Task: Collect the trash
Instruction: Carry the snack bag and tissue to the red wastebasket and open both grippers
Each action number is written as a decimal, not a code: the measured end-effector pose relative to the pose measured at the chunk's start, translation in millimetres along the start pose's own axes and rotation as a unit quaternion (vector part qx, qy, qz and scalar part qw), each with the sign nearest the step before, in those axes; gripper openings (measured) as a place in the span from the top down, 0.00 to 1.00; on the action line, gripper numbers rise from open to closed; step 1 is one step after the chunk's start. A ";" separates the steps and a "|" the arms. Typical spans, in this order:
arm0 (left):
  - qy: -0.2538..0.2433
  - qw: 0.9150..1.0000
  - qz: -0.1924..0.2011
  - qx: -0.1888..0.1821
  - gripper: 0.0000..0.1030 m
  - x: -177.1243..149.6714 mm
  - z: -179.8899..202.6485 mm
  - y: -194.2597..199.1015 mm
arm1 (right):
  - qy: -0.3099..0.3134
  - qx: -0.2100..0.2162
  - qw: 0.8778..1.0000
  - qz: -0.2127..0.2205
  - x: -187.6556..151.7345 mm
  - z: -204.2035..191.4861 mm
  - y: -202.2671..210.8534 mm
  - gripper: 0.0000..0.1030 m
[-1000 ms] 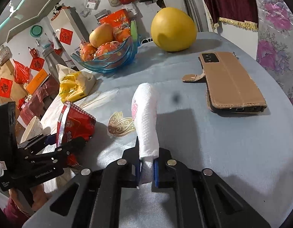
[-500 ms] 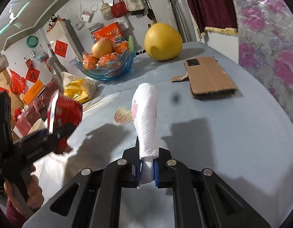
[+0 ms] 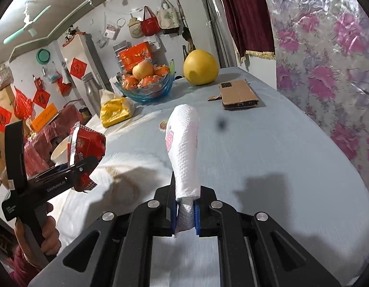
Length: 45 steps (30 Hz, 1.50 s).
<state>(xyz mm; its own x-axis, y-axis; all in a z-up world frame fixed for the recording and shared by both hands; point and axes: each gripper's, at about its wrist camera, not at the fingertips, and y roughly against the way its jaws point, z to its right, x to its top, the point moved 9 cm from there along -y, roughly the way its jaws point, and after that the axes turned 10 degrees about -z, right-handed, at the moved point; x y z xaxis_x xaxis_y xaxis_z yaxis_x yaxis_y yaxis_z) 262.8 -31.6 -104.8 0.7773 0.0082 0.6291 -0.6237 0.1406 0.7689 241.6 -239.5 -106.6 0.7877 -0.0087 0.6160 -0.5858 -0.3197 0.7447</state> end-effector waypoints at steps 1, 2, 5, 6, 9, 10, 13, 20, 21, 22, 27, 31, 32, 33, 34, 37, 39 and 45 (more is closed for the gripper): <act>0.002 1.000 0.000 0.004 0.49 -7.1 -1.8 5.0 | 0.003 -0.001 1.000 0.001 -4.4 -1.3 4.1 0.88; 0.003 1.000 0.000 0.007 0.49 -11.9 -3.1 9.5 | 0.006 -0.004 1.000 0.004 -10.2 -2.7 10.0 0.88; 0.006 1.000 0.007 0.012 0.49 -24.9 -3.6 24.8 | 0.008 -0.003 1.000 0.013 -23.2 -5.3 26.8 0.88; 0.004 1.000 0.011 0.015 0.49 -29.1 -2.6 29.9 | 0.009 -0.002 1.000 0.016 -27.1 -5.9 33.4 0.88; -0.008 0.999 0.028 0.028 0.49 -42.2 5.9 49.0 | 0.015 -0.003 0.999 0.030 -38.2 -9.8 55.4 0.88; -0.012 0.999 0.033 0.031 0.49 -45.6 9.9 54.7 | 0.019 -0.002 0.999 0.037 -42.9 -11.8 65.1 0.87; -0.022 0.998 0.051 0.031 0.49 -57.4 24.2 76.2 | 0.027 -0.003 0.998 0.050 -54.9 -16.1 86.7 0.87; -0.046 0.994 0.093 0.029 0.49 -75.5 56.9 123.5 | 0.048 -0.008 0.995 0.089 -83.9 -23.3 144.0 0.87; -0.048 0.994 0.098 0.028 0.49 -77.6 60.4 128.6 | 0.050 -0.010 0.994 0.093 -87.8 -23.0 151.1 0.87; -0.052 0.993 0.104 0.025 0.49 -81.5 67.2 136.8 | 0.053 -0.011 0.994 0.098 -94.0 -22.6 160.5 0.87; -0.071 0.990 0.122 0.013 0.49 -95.7 94.6 161.8 | 0.063 -0.021 0.991 0.118 -112.8 -18.4 192.8 0.87; -0.091 0.986 0.138 0.010 0.49 -105.9 116.6 177.9 | 0.070 -0.033 0.988 0.136 -125.0 -11.2 218.2 0.87; -0.095 0.985 0.141 0.009 0.49 -107.8 121.7 181.3 | 0.071 -0.035 0.987 0.141 -127.4 -8.6 225.3 0.87; -0.099 0.985 0.144 0.007 0.49 -109.6 126.7 184.0 | 0.072 -0.037 0.986 0.144 -129.0 -6.6 229.4 0.87; -0.105 0.984 0.146 0.004 0.49 -111.5 133.3 186.6 | 0.072 -0.042 0.986 0.147 -131.6 -2.3 235.8 0.87; -0.121 0.981 0.150 -0.002 0.49 -115.3 150.2 190.6 | 0.071 -0.051 0.985 0.150 -137.7 7.8 245.0 0.87; -0.130 0.980 0.151 -0.006 0.48 -117.2 160.6 191.5 | 0.067 -0.056 0.985 0.147 -141.9 14.7 247.9 0.87; -0.162 0.977 0.136 -0.020 0.48 -128.1 193.5 179.0 | 0.042 -0.070 0.988 0.128 -157.6 51.3 246.4 0.87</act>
<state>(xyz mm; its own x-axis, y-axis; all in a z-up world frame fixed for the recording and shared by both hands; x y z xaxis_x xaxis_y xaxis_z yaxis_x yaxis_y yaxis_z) 35.7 -199.1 -25.6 0.5128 -0.2631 0.8172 -0.7944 0.2156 0.5679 -17.2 -365.6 -33.3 0.5957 0.0084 0.8031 -0.7885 -0.1839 0.5868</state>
